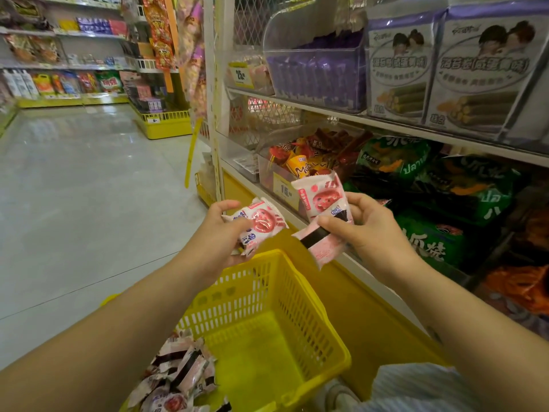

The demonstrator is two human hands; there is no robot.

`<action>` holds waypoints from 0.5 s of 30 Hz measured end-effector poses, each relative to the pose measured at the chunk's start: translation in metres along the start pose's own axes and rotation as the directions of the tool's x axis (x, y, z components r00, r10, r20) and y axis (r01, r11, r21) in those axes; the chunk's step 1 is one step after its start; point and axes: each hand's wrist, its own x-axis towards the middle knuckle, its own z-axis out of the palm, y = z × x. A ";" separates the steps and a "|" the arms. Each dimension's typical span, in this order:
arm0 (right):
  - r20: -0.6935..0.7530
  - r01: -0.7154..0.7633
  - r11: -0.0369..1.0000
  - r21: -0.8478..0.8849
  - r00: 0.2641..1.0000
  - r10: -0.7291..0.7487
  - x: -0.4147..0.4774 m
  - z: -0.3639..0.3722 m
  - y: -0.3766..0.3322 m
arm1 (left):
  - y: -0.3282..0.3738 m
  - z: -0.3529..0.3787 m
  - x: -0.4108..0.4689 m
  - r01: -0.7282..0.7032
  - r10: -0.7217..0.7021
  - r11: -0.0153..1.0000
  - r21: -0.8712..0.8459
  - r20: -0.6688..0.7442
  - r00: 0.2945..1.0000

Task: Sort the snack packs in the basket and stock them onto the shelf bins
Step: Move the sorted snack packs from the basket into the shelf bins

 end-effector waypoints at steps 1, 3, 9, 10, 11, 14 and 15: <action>0.018 -0.027 0.999 0.037 1.000 0.026 -0.001 0.004 0.001 | -0.001 0.002 -0.001 -0.028 0.028 0.998 0.053 0.014 1.000; 0.067 -0.080 0.991 0.105 0.995 0.073 -0.001 0.011 0.002 | -0.003 0.007 -0.004 -0.111 0.105 0.984 0.141 0.050 0.993; 0.247 -0.118 0.991 0.066 0.964 0.098 -0.004 0.012 -0.002 | 0.000 0.012 -0.008 -0.073 0.061 0.996 0.051 0.212 0.975; 0.247 -0.092 0.996 0.022 0.965 0.083 -0.005 0.011 -0.003 | 0.000 0.010 -0.008 -0.055 0.044 0.998 0.040 0.237 0.970; 0.236 -0.065 0.998 -0.022 0.969 0.069 -0.005 0.009 -0.004 | 0.000 0.009 -0.008 -0.044 0.033 0.998 0.037 0.264 0.964; 0.224 -0.035 0.994 -0.099 0.973 0.057 -0.007 0.005 -0.006 | -0.001 0.004 -0.007 -0.022 0.019 1.000 0.006 0.324 0.946; 0.228 -0.031 0.994 -0.109 0.972 0.056 -0.007 0.005 -0.007 | -0.001 0.002 -0.006 -0.010 0.015 1.000 -0.016 0.331 0.944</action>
